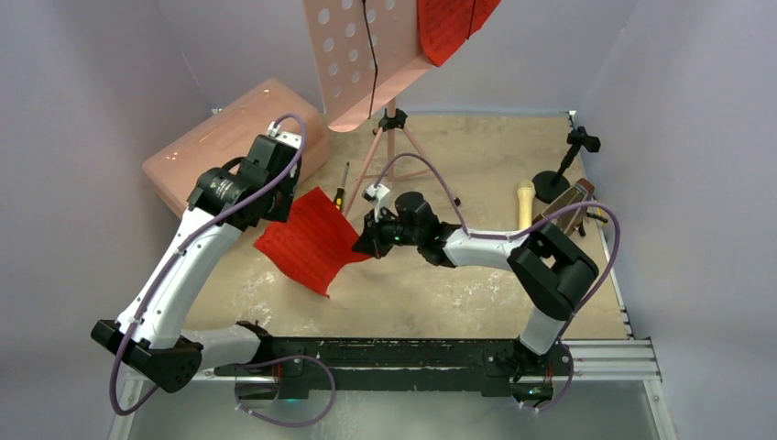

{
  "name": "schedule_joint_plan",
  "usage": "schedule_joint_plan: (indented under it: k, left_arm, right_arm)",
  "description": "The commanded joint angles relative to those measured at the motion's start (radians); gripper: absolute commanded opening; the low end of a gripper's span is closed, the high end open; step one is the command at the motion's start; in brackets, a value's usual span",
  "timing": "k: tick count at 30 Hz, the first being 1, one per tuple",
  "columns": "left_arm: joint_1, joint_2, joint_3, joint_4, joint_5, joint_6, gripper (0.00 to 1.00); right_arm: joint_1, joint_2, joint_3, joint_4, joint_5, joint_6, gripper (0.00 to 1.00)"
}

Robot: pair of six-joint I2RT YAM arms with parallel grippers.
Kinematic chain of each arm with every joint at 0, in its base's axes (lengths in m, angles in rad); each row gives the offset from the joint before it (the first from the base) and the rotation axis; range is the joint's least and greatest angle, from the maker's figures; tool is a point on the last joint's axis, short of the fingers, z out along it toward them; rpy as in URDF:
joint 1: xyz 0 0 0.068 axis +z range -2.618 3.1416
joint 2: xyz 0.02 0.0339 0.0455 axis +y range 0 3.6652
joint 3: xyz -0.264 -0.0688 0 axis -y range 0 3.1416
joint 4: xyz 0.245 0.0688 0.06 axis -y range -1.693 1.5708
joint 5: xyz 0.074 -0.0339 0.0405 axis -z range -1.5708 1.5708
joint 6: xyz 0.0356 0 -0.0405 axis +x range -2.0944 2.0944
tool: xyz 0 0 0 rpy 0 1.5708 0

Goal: Pack up the instrument practice props

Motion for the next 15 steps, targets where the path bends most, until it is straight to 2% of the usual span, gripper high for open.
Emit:
schedule_joint_plan:
  k: [1, 8, 15]
  left_arm:
    - [0.008, -0.016, 0.008, 0.022, -0.073, -0.01, 0.42]
    - [0.008, -0.079, -0.066, 0.173, -0.084, 0.005, 0.45]
    - [0.008, -0.187, -0.266, 0.432, -0.086, 0.029, 0.46]
  right_arm:
    - [0.052, 0.035, 0.048, -0.109, -0.001, -0.012, 0.0]
    - [0.097, 0.102, 0.083, -0.129, 0.079, 0.074, 0.0]
    - [0.14, 0.112, 0.079, -0.146, 0.127, 0.131, 0.0]
